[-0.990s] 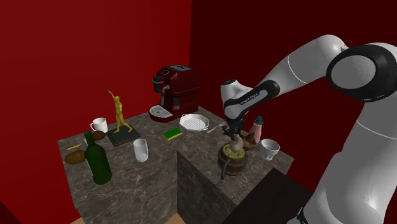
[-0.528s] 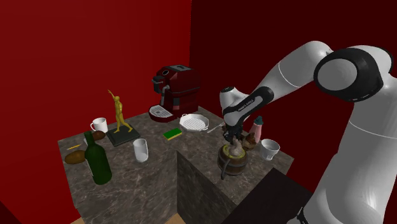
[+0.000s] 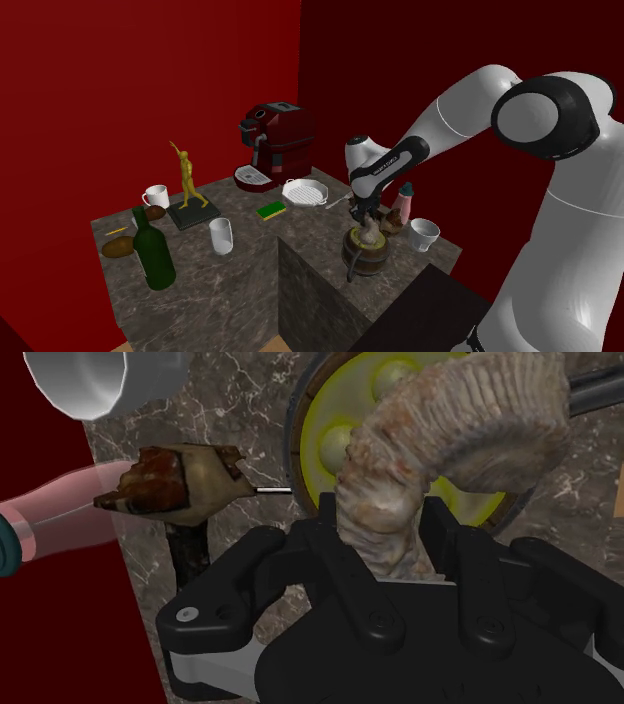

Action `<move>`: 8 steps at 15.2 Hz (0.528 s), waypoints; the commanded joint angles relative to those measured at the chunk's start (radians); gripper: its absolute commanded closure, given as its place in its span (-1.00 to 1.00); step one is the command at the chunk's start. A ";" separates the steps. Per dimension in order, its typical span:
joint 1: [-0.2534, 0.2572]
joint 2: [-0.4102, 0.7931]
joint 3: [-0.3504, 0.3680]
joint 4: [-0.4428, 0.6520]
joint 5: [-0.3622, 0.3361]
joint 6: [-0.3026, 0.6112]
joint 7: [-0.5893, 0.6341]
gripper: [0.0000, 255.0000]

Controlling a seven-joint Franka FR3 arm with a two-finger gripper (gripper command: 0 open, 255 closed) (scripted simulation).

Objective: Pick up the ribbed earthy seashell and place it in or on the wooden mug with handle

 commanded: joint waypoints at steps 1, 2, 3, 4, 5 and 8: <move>0.001 0.009 0.001 -0.011 0.002 -0.002 0.001 -1.00; -0.002 0.002 -0.002 -0.018 -0.002 0.000 -0.001 -1.00; -0.001 0.002 -0.001 -0.017 -0.001 -0.002 -0.001 -1.00; -0.001 -0.002 -0.001 -0.019 -0.002 -0.003 0.000 -1.00; -0.001 -0.002 -0.001 -0.020 -0.002 -0.002 0.000 -1.00; 0.011 -0.035 0.007 0.014 0.005 -0.071 -0.001 -1.00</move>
